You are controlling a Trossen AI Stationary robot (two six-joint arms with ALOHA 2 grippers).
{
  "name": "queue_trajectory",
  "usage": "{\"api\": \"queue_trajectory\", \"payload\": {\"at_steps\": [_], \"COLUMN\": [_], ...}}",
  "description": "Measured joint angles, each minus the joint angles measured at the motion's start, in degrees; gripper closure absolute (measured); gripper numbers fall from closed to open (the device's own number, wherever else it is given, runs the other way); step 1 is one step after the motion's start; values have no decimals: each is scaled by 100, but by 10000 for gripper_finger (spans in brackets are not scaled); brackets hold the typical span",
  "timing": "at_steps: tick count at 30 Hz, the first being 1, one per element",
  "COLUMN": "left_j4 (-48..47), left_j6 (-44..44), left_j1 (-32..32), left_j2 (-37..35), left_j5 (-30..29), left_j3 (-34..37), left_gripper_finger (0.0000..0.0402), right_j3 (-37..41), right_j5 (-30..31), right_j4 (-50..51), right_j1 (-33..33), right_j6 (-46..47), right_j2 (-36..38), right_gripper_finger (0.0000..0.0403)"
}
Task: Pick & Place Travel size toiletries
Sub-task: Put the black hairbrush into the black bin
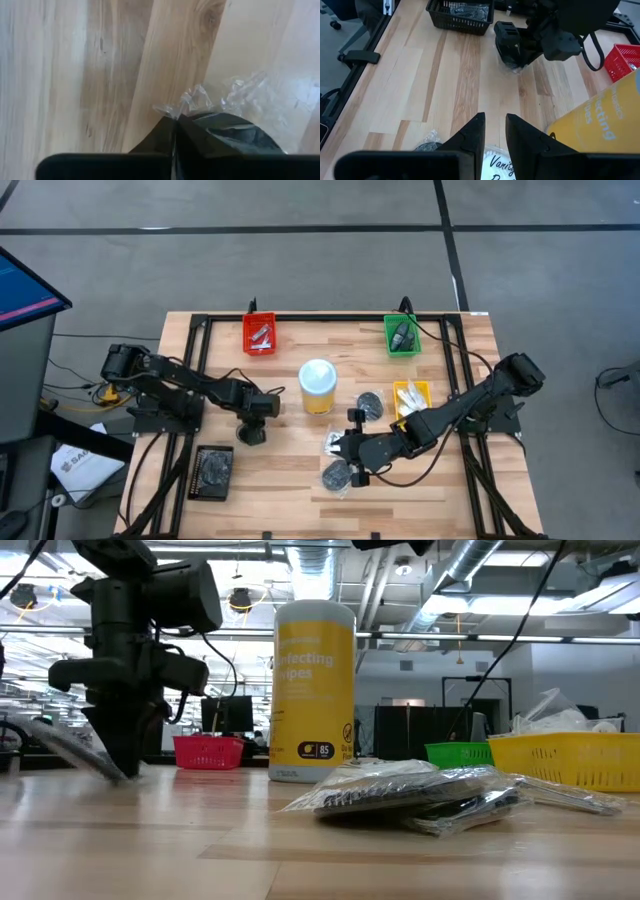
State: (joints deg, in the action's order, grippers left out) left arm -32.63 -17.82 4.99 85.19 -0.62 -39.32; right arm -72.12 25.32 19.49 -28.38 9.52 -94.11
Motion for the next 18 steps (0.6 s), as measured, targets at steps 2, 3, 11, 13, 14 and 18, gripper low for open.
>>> {"api": "queue_trajectory", "payload": {"at_steps": [2,3,11,13,14,18], "left_j4": [21,0,-107,-250,-326,-759], "left_j6": [0,-1,-190,-316,-392,-863], "left_j1": [25,34,220,297,336,543], "left_j2": [-36,-54,-654,-890,-1029,-1592], "left_j5": [-1,-1,-151,-232,-265,-299], "left_j3": [-2,-2,-1,-1,-1,-1], "left_gripper_finger": [399,400,401,401,402,401], "right_j3": [0,-2,-2,-2,-2,-2], "right_j5": [0,0,0,0,0,0], "right_j4": [0,0,17,20,19,20], "right_j1": [0,0,2,2,3,4], "right_j6": [0,0,0,0,0,0], "right_j2": [0,0,0,0,0,0], "right_gripper_finger": [335,335,335,335,335,335]}}
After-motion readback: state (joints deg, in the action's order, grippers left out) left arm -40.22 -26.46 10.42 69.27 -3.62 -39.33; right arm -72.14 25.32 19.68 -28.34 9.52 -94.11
